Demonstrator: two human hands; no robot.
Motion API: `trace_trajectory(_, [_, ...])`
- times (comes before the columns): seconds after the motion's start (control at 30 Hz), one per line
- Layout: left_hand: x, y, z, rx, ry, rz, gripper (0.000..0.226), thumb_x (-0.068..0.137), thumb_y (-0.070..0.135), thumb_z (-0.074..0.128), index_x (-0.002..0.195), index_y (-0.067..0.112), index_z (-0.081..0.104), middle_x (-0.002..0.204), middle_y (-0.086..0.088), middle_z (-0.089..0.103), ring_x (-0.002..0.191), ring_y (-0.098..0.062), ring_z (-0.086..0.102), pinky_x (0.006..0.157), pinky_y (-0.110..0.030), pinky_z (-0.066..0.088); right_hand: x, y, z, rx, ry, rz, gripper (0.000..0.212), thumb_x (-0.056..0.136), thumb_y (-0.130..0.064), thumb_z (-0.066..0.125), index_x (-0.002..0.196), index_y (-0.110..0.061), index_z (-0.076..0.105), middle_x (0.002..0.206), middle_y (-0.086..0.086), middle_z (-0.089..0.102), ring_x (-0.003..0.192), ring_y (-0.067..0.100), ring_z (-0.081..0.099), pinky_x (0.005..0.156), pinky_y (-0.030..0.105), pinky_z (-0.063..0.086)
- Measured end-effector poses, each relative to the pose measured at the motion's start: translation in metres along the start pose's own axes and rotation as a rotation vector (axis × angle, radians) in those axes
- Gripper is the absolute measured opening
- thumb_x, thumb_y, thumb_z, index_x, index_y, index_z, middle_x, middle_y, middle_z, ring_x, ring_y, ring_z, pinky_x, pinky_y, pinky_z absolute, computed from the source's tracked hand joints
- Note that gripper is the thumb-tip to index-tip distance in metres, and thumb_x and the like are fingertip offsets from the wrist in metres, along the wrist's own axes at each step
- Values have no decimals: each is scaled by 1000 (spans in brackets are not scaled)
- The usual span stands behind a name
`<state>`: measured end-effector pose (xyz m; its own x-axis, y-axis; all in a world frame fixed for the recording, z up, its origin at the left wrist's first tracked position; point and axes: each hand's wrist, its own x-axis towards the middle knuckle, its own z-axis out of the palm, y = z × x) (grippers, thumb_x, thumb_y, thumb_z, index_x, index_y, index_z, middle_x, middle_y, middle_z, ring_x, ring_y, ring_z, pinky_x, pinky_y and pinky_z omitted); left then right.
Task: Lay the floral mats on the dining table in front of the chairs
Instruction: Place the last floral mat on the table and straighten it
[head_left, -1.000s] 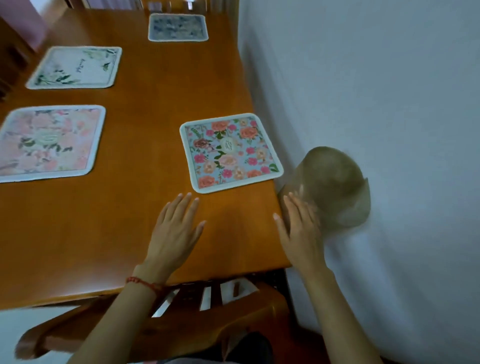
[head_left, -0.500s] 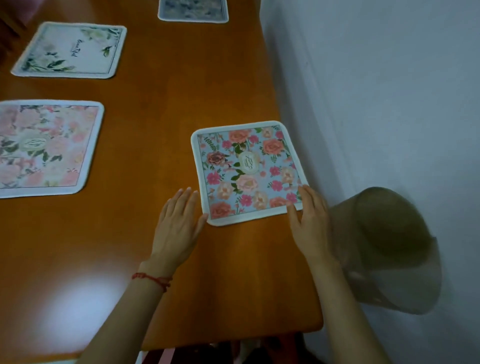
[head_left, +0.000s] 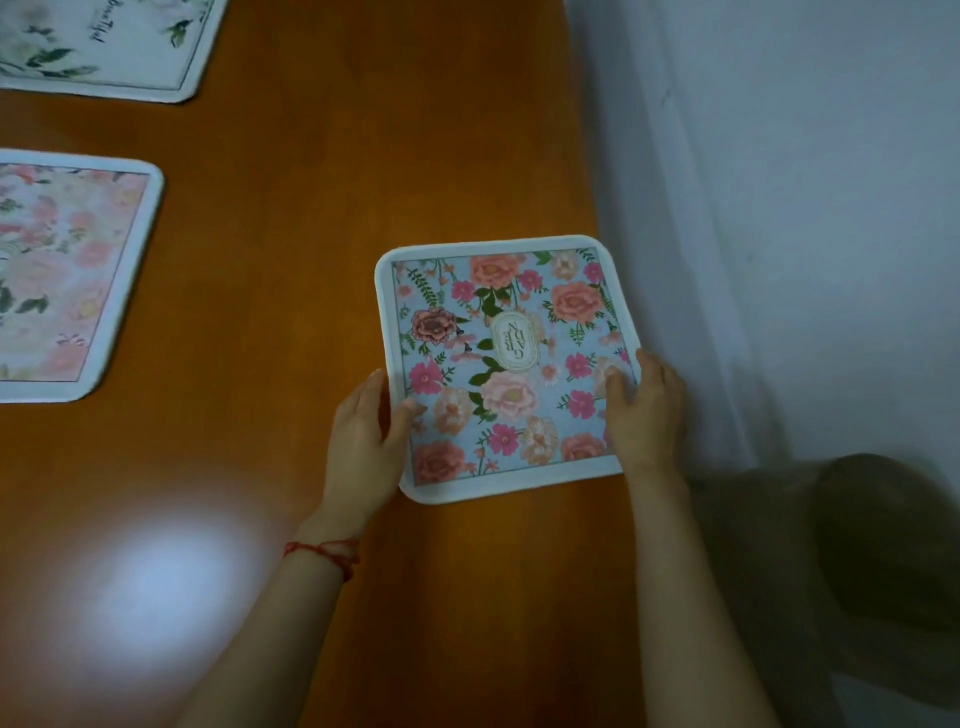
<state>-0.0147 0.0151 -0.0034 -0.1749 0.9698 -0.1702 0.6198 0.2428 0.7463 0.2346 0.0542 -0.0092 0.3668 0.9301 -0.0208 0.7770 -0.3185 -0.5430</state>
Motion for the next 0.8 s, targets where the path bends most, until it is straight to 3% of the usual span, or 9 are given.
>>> trace_trajectory(0.13, [4, -2, 9, -156, 37, -1, 29, 94, 28, 46, 121, 18, 53, 109, 0, 62, 99, -20, 59, 84, -46, 51, 12, 8, 6, -7, -12, 19, 35, 94, -31, 46, 119, -7, 49, 114, 11, 55, 106, 23, 54, 85, 40, 52])
trace_trajectory(0.33, [12, 7, 15, -354, 86, -137, 24, 93, 20, 47, 114, 14, 58, 101, 6, 66, 86, -6, 64, 60, -14, 53, 18, 11, 13, 21, -51, 75, 35, 94, -27, 47, 122, -6, 48, 116, 13, 54, 106, 24, 55, 81, 33, 47])
trace_trajectory(0.47, [21, 1, 16, -446, 144, -228, 19, 89, 11, 51, 105, 7, 62, 102, -2, 68, 92, -16, 66, 75, -38, 57, 20, 7, 11, 2, -22, 100, 37, 94, -23, 51, 126, -4, 48, 121, 14, 52, 111, 25, 51, 84, 30, 43])
trace_trajectory(0.53, [25, -2, 16, -435, 144, -259, 25, 88, 9, 54, 111, 6, 61, 107, -5, 67, 96, -20, 65, 78, -42, 57, 21, 5, 10, -1, 10, 104, 35, 92, -20, 53, 123, -3, 51, 118, 15, 53, 109, 26, 52, 84, 31, 44])
trace_trajectory(0.67, [27, -1, 15, -425, 144, -252, 32, 85, -2, 54, 112, 12, 64, 98, -2, 67, 87, -20, 66, 72, -33, 56, 25, 4, 7, 17, 69, 124, 30, 90, -15, 55, 117, 0, 55, 113, 17, 55, 103, 30, 56, 86, 41, 51])
trace_trajectory(0.8, [29, -3, 7, -376, 198, -273, 33, 85, -2, 55, 114, 11, 64, 92, 2, 64, 76, -16, 63, 61, -22, 50, 20, 7, 8, 137, 65, 181, 14, 87, -15, 59, 91, -2, 59, 98, 14, 62, 83, 28, 63, 70, 40, 56])
